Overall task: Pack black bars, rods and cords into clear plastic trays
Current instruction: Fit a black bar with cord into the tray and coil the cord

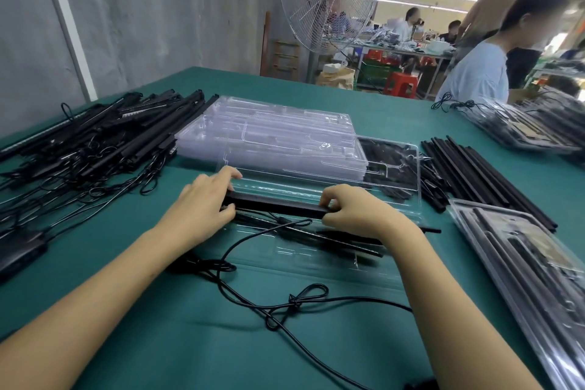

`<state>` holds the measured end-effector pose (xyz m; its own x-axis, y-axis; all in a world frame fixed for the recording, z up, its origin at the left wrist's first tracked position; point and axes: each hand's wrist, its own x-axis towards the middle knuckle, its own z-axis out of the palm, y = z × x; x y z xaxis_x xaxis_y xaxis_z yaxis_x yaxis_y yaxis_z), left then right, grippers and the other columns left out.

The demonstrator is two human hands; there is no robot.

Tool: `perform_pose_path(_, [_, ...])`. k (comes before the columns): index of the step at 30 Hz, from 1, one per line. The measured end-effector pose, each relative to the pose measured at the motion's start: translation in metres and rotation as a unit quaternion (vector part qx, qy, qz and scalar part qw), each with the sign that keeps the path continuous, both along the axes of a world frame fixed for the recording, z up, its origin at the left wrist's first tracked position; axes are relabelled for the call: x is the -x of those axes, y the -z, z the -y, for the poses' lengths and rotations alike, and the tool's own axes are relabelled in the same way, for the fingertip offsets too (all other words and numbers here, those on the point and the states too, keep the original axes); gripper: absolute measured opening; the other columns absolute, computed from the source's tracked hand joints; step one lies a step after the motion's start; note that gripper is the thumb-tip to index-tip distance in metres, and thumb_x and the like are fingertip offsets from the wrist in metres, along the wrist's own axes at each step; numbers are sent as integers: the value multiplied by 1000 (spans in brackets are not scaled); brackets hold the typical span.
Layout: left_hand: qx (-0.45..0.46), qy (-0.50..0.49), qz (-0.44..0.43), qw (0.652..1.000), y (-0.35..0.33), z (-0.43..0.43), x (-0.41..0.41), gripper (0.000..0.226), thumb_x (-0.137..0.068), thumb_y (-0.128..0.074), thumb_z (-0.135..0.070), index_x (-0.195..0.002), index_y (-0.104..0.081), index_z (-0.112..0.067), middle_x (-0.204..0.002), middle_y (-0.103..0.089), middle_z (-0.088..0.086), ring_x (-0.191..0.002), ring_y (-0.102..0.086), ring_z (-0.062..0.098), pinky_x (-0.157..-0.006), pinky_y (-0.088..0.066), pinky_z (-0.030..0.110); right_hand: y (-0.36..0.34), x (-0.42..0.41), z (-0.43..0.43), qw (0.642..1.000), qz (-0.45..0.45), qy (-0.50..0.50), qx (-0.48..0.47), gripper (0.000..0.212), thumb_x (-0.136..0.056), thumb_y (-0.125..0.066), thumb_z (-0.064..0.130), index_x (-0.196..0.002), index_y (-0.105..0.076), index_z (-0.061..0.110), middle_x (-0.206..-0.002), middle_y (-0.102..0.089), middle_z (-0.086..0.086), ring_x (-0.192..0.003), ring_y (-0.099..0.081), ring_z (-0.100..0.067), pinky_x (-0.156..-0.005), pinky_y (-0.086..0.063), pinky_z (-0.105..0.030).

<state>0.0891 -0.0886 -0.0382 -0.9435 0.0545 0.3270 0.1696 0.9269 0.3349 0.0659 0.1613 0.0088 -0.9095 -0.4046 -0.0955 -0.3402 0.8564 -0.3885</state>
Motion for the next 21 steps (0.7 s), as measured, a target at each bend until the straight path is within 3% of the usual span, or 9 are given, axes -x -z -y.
perform_pose_path(5, [78, 30, 8, 996, 6, 5, 2, 31, -97, -42, -26, -127, -46, -28, -127, -54, -9, -116, -42, 13, -100, -30, 33, -1, 1, -6, 1000, 27, -13, 5, 17, -84, -63, 27, -97, -53, 22, -85, -53, 7, -73, -54, -13, -61, -41, -24])
perform_pose_path(10, [123, 23, 12, 992, 8, 3, 4, 39, -99, -36, -30, -138, -41, -31, -138, -47, -14, -123, -39, 12, -101, -28, 34, -3, 2, -13, 999, 52, -7, -4, 44, -76, -75, 34, -113, -55, 21, -118, -57, -2, -103, -58, -18, -84, -44, -30])
perform_pose_path(14, [123, 19, 12, 992, 7, 3, 4, 41, -100, -35, -30, -140, -40, -34, -138, -47, -17, -123, -39, 9, -99, -28, 32, -5, 2, -16, 997, 82, -1, 16, 50, -73, -77, 41, -115, -57, 24, -118, -56, 0, -97, -54, -12, -82, -38, -26])
perform_pose_path(17, [123, 13, 11, 992, 7, 2, 3, 41, -100, -36, -30, -140, -40, -34, -137, -47, -18, -123, -39, 8, -98, -28, 32, -6, 1, -18, 996, 88, -3, 18, 53, -72, -78, 37, -118, -57, 23, -107, -52, 5, -99, -49, -7, -82, -36, -25])
perform_pose_path(21, [127, -3, 9, 992, 7, -2, 2, 41, -99, -36, -28, -139, -41, -33, -138, -46, -17, -124, -39, 9, -99, -28, 33, -3, 2, -15, 998, 68, 3, 19, 48, -74, -79, 27, -116, -57, 20, -113, -61, -5, -92, -51, -10, -79, -37, -25])
